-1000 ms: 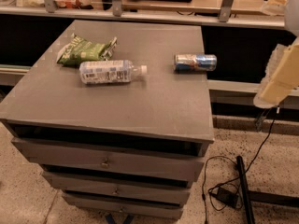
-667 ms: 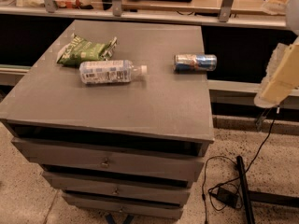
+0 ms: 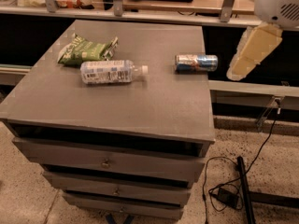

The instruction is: Place redbull can upright

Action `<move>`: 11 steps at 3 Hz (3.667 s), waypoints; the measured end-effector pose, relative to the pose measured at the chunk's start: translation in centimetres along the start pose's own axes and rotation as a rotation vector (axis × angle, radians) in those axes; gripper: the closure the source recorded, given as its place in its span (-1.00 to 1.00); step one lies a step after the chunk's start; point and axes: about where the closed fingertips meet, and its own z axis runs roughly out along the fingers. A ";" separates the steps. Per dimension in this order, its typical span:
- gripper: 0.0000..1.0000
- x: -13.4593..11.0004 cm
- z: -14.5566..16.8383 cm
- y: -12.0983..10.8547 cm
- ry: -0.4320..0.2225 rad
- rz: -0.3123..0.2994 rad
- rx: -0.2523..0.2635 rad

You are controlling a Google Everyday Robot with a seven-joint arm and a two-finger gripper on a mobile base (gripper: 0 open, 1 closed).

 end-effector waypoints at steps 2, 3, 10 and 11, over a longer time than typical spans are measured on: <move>-1.00 0.1 8.2 -4.9 -0.067 0.007 -0.116; -1.00 0.1 8.1 -4.9 -0.067 0.007 -0.115; -0.96 -2.3 24.5 -7.5 -0.054 -0.111 -0.350; -0.68 -2.7 25.3 -7.4 -0.015 -0.124 -0.365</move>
Offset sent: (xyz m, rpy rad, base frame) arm 0.1120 -0.0058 -0.0704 0.1244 0.1623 0.1309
